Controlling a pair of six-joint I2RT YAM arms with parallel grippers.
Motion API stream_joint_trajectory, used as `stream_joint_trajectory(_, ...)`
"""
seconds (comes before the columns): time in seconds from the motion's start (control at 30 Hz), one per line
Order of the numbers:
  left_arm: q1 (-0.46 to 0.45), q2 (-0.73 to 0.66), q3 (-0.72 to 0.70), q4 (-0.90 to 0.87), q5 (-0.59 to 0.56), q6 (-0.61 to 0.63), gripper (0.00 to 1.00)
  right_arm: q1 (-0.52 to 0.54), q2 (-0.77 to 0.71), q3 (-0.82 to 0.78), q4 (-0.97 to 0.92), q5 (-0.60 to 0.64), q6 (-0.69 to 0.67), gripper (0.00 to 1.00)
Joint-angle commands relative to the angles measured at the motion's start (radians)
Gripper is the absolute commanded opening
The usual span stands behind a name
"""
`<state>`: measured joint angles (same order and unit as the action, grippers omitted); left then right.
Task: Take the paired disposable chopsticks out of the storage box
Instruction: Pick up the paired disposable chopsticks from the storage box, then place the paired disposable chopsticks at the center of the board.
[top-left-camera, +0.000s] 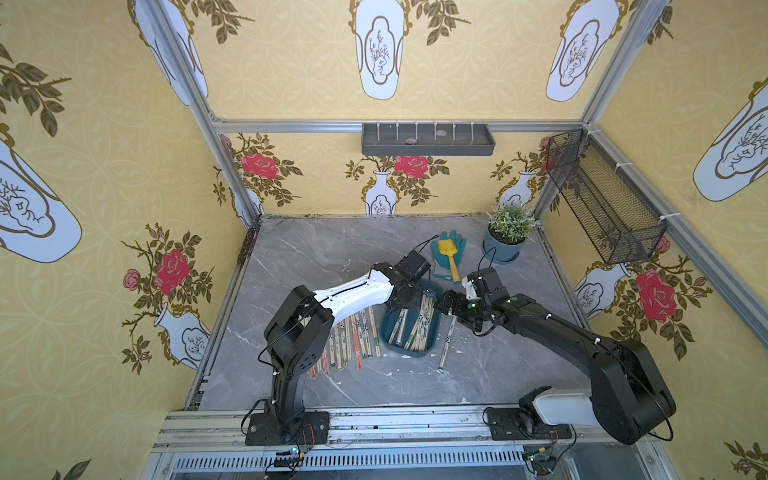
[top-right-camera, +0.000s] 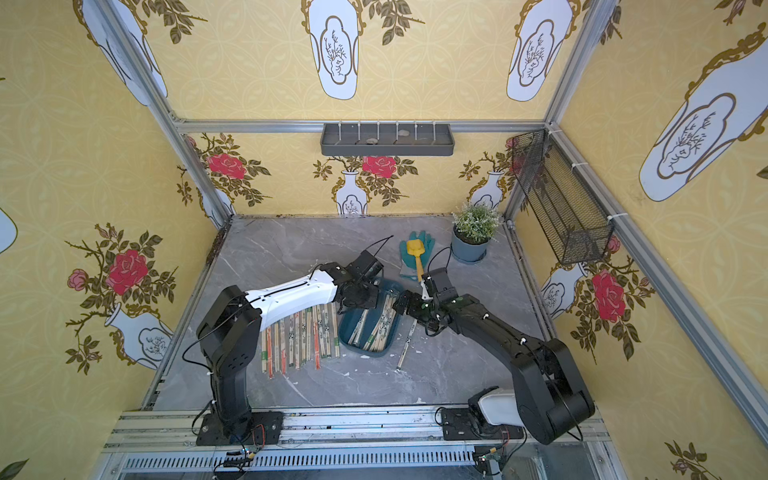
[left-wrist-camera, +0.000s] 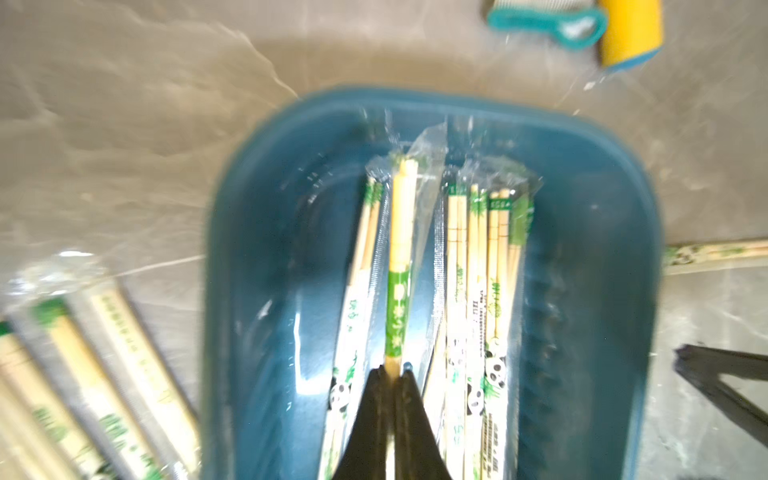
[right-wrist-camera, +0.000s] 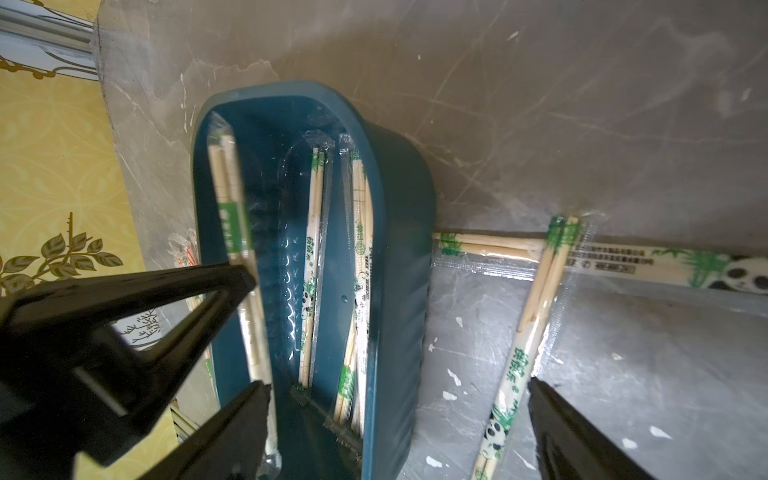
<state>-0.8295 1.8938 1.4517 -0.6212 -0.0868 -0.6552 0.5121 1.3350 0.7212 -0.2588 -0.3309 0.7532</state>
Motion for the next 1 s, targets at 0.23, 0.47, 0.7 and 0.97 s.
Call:
stream_joint_trajectory(0.23,0.113,-0.234,-0.205,0.027,-0.062,-0.124,0.0,0.0,0.013,0.017,0.002,0.006,-0.015,0.97)
stream_joint_trajectory(0.47,0.169,-0.286,-0.35,0.083,-0.033,-0.209,0.0,0.002,0.012,0.011,0.007,0.005,-0.008,0.98)
stream_joint_trajectory(0.7,0.177,-0.249,-0.428,0.149,-0.031,-0.265,0.01,0.002,0.014,0.005,0.004,0.006,-0.012,0.98)
stream_joint_trajectory(0.97,0.185,-0.209,-0.457,0.179,-0.017,-0.274,0.04,0.001,0.007,0.0,0.003,0.008,-0.015,0.98)
